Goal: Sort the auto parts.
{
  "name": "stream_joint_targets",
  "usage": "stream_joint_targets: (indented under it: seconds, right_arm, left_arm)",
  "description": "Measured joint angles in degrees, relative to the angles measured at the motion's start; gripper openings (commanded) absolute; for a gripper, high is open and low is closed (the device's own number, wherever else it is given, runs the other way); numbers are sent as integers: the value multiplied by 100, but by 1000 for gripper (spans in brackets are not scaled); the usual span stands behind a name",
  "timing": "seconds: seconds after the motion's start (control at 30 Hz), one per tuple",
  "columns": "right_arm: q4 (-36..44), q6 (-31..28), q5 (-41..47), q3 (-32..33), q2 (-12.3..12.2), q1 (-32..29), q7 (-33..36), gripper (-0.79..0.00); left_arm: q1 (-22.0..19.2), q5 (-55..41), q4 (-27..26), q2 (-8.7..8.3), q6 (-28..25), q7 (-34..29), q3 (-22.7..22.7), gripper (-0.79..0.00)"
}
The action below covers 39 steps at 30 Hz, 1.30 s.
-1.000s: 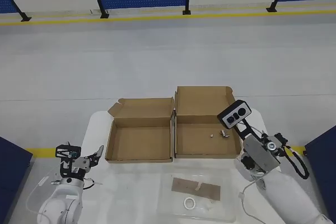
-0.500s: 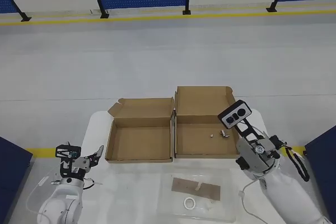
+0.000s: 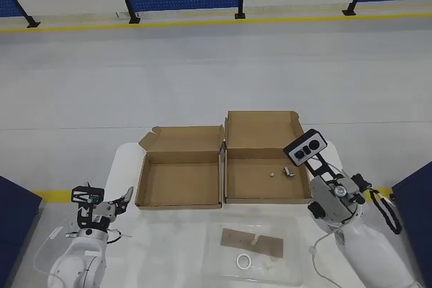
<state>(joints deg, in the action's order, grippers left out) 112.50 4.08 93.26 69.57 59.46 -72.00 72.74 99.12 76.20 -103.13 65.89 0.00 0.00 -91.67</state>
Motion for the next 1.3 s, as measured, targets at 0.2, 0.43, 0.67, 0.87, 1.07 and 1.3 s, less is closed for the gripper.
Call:
stream_joint_targets:
  seconds: [0.2,0.43,0.67,0.87,1.07,1.3]
  right_arm:
    - [0,-1,-1,-1,-1,1,0,-785]
    - [-29,-4,-392,194,-11,-97,-220,-785]
    - [-142,265,-1588,1084,-148,-611,-194,-785]
    - [-163,403,-2677,1886,-271,-1207,-119,-785]
    - [-147,286,-3436,2228,-319,-1446,-131,-785]
    - [-75,305,-3517,2309,-343,-1412,-311,-785]
  left_arm:
    - [0,0,0,0,0,0,0,0]
    - [0,0,0,0,0,0,0,0]
    - [0,0,0,0,0,0,0,0]
    - [0,0,0,0,0,0,0,0]
    - [0,0,0,0,0,0,0,0]
    - [0,0,0,0,0,0,0,0]
